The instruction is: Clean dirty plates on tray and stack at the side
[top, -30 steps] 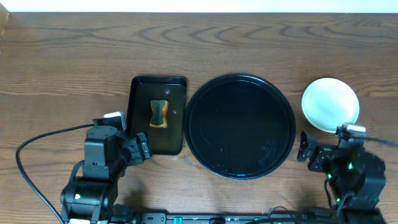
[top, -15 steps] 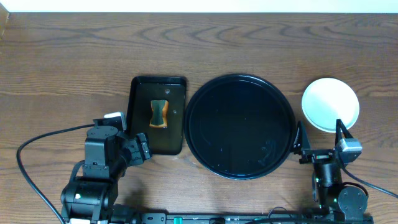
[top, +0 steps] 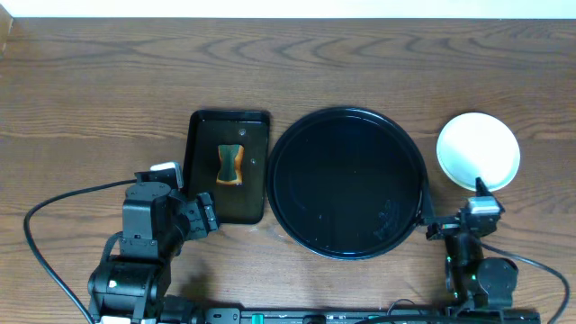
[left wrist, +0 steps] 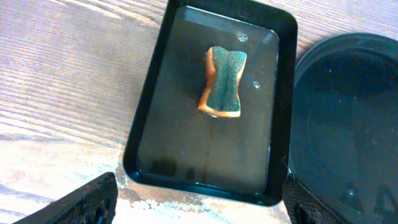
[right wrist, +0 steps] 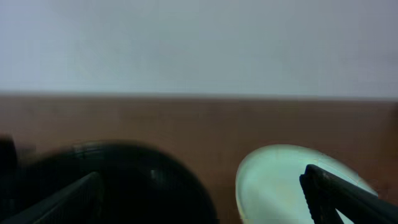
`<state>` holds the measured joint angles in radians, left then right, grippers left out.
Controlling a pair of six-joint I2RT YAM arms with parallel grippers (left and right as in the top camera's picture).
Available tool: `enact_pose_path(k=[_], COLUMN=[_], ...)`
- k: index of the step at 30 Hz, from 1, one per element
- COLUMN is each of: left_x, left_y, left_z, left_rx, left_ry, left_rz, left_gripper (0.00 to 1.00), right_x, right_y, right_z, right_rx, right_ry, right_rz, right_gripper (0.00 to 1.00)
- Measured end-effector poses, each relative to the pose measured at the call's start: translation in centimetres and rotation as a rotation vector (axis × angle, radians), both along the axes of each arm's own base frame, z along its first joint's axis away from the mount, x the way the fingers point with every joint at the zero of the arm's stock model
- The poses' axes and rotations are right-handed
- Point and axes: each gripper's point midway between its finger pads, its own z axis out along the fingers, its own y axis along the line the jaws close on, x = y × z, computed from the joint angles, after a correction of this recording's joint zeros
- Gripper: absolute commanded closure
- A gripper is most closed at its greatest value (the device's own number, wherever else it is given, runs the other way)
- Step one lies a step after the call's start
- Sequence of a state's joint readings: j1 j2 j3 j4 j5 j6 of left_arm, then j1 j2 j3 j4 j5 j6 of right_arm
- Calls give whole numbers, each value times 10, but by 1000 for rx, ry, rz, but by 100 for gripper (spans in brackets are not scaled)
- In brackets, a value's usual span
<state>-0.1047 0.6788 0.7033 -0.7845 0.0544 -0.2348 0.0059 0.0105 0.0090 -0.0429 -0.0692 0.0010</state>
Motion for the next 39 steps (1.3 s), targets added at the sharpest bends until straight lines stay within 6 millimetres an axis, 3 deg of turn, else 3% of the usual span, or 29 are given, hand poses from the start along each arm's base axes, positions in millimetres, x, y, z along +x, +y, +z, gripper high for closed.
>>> enact_pose_path(k=[2, 39], left_x=[0, 0], left_y=[0, 0], left_z=[0, 0], left_rx=[0, 0], left_ry=[0, 0], left_rz=[0, 0], left_gripper=[14, 14], right_x=[0, 0], right_y=[-1, -3], right_z=[-7, -7], right_rx=[-16, -40], right_ry=[27, 24], right_rz=[-4, -13], right_gripper=[1, 1])
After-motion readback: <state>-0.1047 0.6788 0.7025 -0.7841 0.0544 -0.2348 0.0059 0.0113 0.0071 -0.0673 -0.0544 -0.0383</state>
